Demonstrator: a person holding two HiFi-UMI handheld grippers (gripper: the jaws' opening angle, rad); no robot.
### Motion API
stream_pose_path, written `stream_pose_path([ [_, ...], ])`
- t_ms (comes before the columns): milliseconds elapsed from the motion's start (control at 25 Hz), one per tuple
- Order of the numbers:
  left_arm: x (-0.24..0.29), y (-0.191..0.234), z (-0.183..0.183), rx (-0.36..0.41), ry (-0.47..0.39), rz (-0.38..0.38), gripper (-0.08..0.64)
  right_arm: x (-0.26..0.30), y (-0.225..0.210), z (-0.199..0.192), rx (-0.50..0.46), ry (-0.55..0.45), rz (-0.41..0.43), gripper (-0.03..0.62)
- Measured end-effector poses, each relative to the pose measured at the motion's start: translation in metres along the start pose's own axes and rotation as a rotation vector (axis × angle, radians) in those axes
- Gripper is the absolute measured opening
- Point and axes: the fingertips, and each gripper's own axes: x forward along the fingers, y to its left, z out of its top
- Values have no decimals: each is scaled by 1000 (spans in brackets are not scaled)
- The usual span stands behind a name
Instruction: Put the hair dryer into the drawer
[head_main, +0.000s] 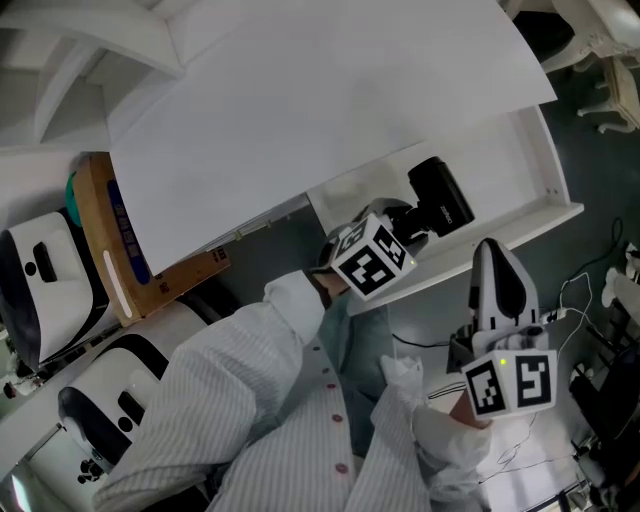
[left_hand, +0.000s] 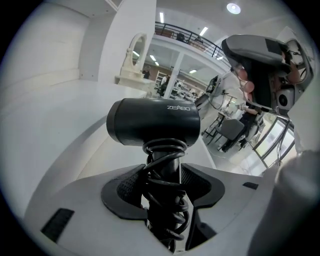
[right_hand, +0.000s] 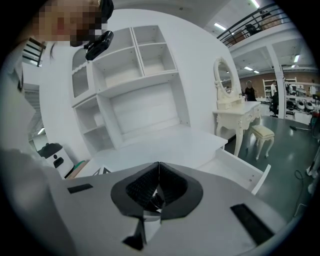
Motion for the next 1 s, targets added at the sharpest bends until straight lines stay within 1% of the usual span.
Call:
stream_pose_path([
  [240, 28, 1, -17, 15, 62, -16, 225, 1, -5, -19, 28, 23, -16, 11],
  [520, 55, 3, -42, 45, 158, -3, 225, 4, -12, -34, 52, 44, -19, 11],
  [800, 70, 8, -58, 56, 215, 13, 225, 7, -14, -37, 52, 51, -16, 11],
  [1000, 76, 4, -63, 35, 228, -11, 225, 7, -18, -39, 64, 57, -23, 11],
])
